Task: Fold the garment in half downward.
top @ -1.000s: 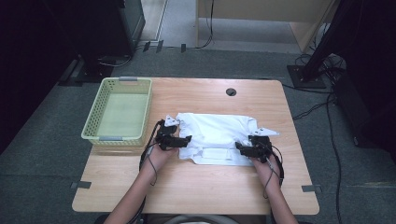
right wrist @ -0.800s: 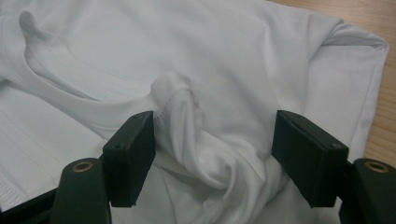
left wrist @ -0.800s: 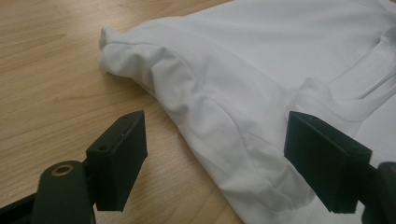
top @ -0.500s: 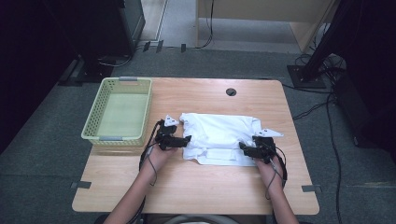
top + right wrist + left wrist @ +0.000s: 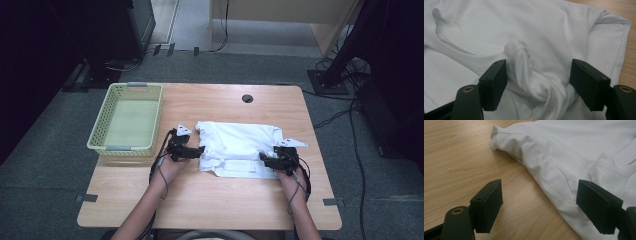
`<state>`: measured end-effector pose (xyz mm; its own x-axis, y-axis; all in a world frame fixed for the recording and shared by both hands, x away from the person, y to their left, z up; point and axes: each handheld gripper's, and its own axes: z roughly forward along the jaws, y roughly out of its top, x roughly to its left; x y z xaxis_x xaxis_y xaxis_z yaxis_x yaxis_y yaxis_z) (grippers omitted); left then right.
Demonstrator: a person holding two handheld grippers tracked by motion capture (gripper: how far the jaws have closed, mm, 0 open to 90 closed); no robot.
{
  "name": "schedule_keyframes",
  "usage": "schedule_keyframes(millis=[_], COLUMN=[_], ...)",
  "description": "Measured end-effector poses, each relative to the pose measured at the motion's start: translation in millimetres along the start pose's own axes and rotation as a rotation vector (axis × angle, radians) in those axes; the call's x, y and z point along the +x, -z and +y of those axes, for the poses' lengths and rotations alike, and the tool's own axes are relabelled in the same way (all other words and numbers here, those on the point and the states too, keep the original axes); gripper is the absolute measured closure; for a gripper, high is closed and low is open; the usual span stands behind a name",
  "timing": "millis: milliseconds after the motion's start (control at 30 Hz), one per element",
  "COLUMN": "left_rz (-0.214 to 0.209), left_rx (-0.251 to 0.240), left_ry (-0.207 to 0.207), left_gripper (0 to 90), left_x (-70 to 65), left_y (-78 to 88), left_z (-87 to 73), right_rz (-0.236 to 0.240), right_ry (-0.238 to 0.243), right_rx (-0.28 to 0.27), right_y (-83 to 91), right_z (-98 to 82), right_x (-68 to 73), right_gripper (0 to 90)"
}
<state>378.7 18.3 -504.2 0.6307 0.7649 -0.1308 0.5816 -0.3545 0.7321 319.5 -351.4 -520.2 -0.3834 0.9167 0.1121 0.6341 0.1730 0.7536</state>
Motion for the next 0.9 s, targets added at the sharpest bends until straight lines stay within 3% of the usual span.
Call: schedule_keyframes(millis=[400,900], left_rz=[-0.002,0.016], left_rx=[0.003,-0.012], left_ry=[-0.003,-0.023], left_gripper=[21.7,21.6], left_x=[-1.0,0.7], left_y=[-2.9,-13.8], left_z=[-0.1,11.0], right_rz=[-0.001,0.007], right_ry=[-0.01,-0.016], right_rx=[0.001,-0.013], right_y=[2.7,3.6], right_z=[-1.0,-3.1], right_x=[-6.5,-9.8], right_gripper=[30.1,29.7])
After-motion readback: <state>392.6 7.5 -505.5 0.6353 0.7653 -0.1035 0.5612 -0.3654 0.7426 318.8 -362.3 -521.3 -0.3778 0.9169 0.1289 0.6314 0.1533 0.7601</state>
